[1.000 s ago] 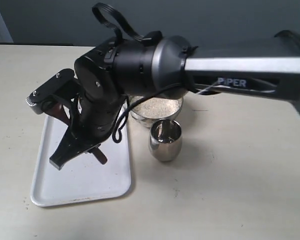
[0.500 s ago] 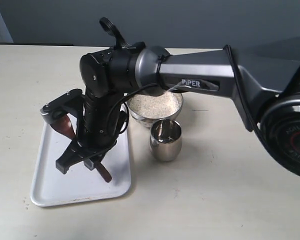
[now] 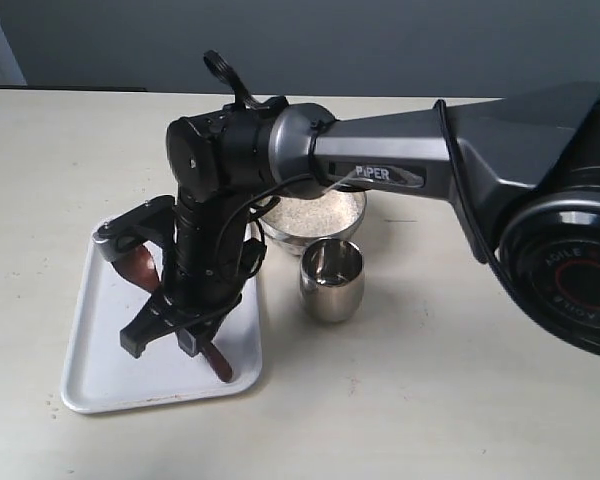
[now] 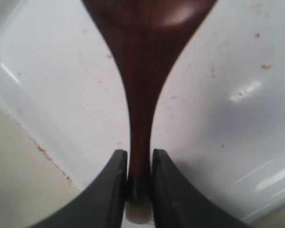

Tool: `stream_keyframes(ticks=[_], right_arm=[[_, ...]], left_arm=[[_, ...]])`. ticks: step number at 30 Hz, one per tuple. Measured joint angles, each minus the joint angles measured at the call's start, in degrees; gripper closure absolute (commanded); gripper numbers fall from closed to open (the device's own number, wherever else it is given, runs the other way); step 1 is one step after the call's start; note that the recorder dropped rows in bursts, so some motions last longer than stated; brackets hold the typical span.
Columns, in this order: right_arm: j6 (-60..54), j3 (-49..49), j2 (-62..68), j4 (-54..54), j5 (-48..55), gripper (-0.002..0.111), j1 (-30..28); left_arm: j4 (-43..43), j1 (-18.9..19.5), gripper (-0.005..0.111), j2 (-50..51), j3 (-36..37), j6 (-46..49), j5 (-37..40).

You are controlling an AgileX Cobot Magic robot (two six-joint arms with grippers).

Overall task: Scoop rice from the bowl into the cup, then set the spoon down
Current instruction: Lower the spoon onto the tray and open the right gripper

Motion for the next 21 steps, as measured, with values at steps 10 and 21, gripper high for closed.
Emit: stream_keyframes(ticks=[10,21], right_arm=[[1.7,0.0,0.98,0.14,-2.29,0.109,0.0],[1.8,0.0,0.98,-0.36,-3.21,0.109,0.0]], left_arm=[[0.0,0.0,0.106,0.0,0.0,0.0,0.0],[0.0,0.0,0.106,0.0,0.0,0.0,0.0]])
